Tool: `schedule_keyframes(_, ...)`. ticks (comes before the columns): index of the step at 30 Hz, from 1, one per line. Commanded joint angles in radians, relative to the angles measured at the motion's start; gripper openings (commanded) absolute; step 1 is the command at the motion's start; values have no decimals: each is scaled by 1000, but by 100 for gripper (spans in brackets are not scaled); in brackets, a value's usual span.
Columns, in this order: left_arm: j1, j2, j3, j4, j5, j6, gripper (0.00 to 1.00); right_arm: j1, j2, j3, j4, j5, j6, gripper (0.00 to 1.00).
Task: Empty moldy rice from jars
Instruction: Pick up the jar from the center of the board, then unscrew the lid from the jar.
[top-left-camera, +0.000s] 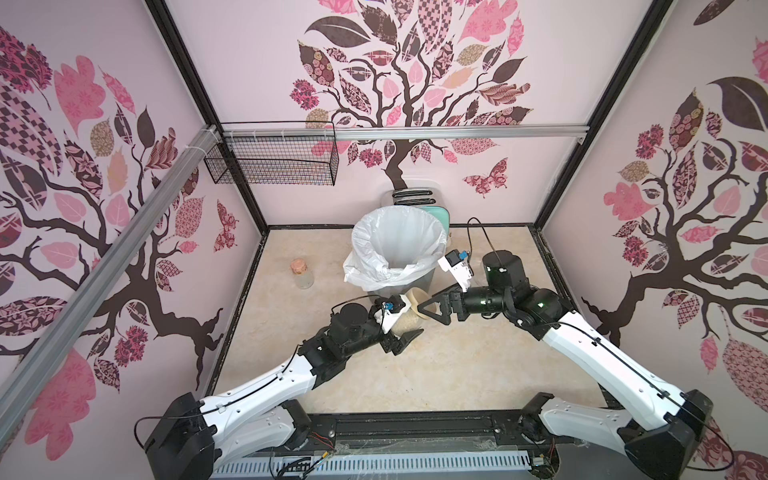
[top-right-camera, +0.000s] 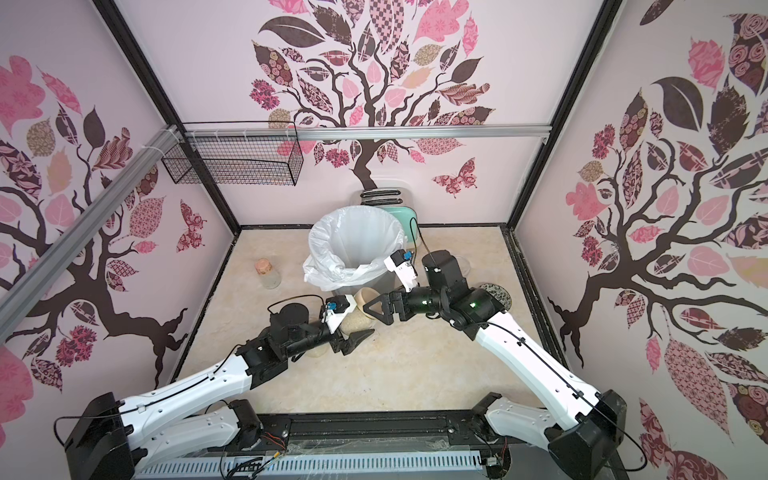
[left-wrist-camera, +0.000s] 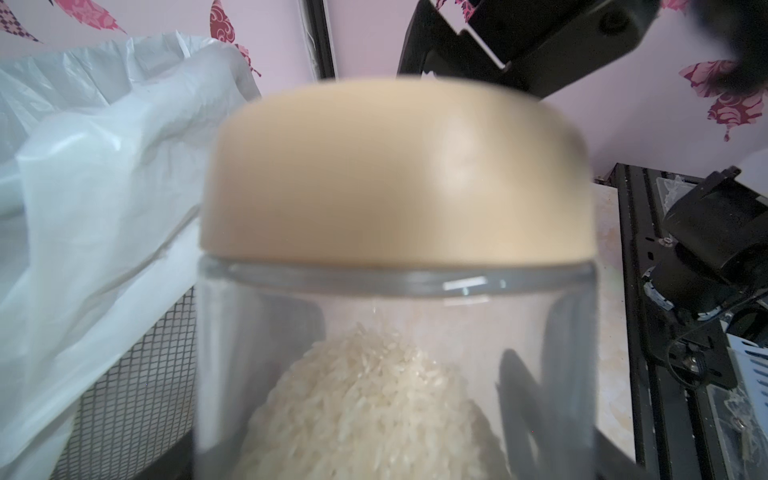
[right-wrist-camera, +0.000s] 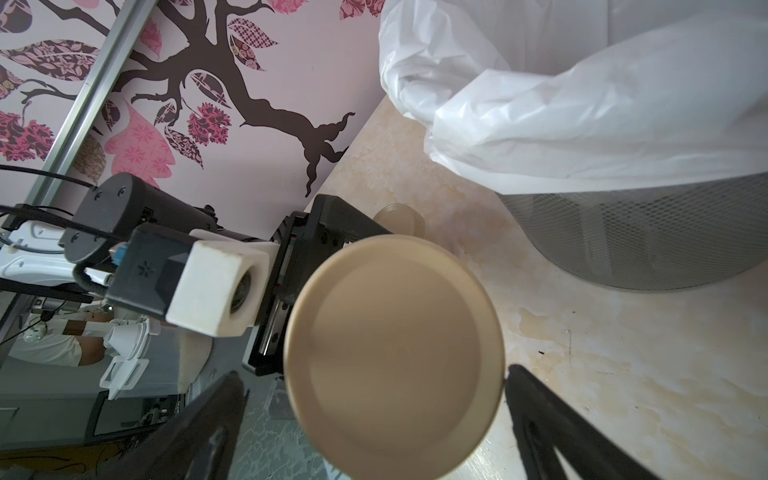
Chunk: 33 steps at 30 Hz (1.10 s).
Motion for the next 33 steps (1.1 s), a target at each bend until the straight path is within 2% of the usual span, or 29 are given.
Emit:
schedule_keyframes(1, 0, -29, 47, 120, 20, 12, 74, 1, 5, 29, 10, -27, 8, 98)
schedule_keyframes(9, -1, -14, 56, 117, 45, 14, 73, 3, 26, 38, 10, -50, -1, 84)
schedule_keyframes(23, -4, 16, 81, 110, 64, 20, 72, 4, 52, 50, -1, -66, -19, 90)
schedule_keyframes(29, -4, 1, 92, 74, 100, 0, 72, 4, 51, 50, -6, -83, -93, 73)
schedule_keyframes(33, -4, -27, 93, 41, 146, -29, 70, 3, 36, 6, 69, -200, -168, 71)
